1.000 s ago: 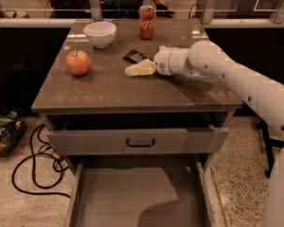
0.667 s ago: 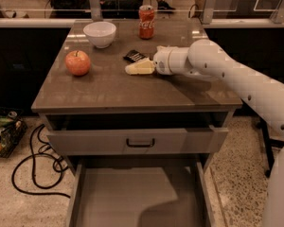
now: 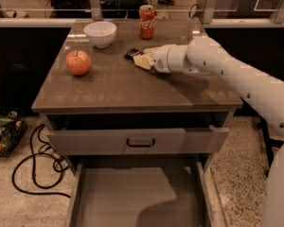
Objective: Place rxbar chocolate into middle drawer
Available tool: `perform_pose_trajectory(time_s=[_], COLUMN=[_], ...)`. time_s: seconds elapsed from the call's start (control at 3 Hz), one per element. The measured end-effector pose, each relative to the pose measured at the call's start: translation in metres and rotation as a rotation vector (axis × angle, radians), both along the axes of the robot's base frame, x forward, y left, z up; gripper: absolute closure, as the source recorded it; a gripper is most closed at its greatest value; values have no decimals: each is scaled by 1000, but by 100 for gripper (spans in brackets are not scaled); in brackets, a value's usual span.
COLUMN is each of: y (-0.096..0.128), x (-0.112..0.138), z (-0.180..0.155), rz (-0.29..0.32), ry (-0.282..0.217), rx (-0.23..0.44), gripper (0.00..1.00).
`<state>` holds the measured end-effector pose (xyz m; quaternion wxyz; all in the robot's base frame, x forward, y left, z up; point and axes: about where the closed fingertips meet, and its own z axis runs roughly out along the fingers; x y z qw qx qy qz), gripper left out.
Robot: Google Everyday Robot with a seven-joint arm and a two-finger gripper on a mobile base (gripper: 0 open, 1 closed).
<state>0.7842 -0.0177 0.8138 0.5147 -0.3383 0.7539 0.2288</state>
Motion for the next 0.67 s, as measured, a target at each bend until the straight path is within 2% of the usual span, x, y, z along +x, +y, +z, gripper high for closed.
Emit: perform_pose_trajectory(time_s=[0.33,0.67], y=[0,0], x=[0,0], z=[1,1], rz=[0,0], ry=[0,0], rx=[0,0], gripper=[100,100])
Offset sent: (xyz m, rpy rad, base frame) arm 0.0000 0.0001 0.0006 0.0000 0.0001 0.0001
